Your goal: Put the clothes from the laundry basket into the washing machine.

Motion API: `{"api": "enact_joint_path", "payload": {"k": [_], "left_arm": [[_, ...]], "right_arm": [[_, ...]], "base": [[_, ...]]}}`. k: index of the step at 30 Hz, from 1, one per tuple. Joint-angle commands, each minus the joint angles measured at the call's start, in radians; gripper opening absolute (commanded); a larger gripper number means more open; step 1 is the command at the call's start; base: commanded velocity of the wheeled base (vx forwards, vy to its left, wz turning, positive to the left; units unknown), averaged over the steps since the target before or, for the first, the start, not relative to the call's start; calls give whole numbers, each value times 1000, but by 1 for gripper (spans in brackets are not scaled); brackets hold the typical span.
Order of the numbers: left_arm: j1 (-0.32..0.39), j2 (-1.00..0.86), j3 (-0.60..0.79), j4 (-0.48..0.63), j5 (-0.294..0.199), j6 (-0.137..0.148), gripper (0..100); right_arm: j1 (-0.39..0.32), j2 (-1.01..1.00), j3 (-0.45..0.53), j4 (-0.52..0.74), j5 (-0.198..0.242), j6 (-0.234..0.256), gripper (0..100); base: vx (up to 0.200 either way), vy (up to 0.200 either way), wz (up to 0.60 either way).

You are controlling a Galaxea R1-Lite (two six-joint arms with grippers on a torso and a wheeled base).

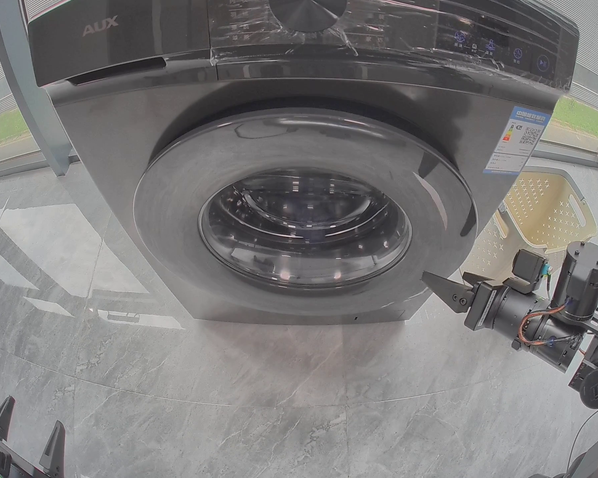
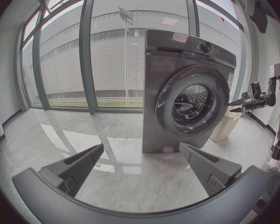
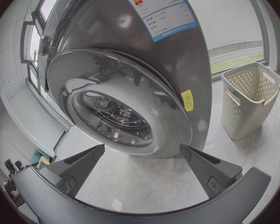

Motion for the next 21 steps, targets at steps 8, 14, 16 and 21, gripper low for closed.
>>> {"api": "enact_joint_path", "payload": {"k": [8, 14, 16, 21], "left_arm": [[0, -10, 15, 0, 0, -2, 100], [0, -10, 15, 0, 2, -2, 100], [0, -10, 16, 0, 0, -2, 100], [0, -10, 15, 0, 2, -2, 100]], "right_arm": [[0, 13, -27, -6, 0, 0, 100], [-7, 10, -42, -6, 2, 0, 100], [-10, 8, -42, -6, 0, 0, 100], [-4, 5, -34, -6, 0, 0, 100]], "base": [[50, 0, 0], [0, 0, 0], [0, 0, 0], [0, 0, 0]]}}
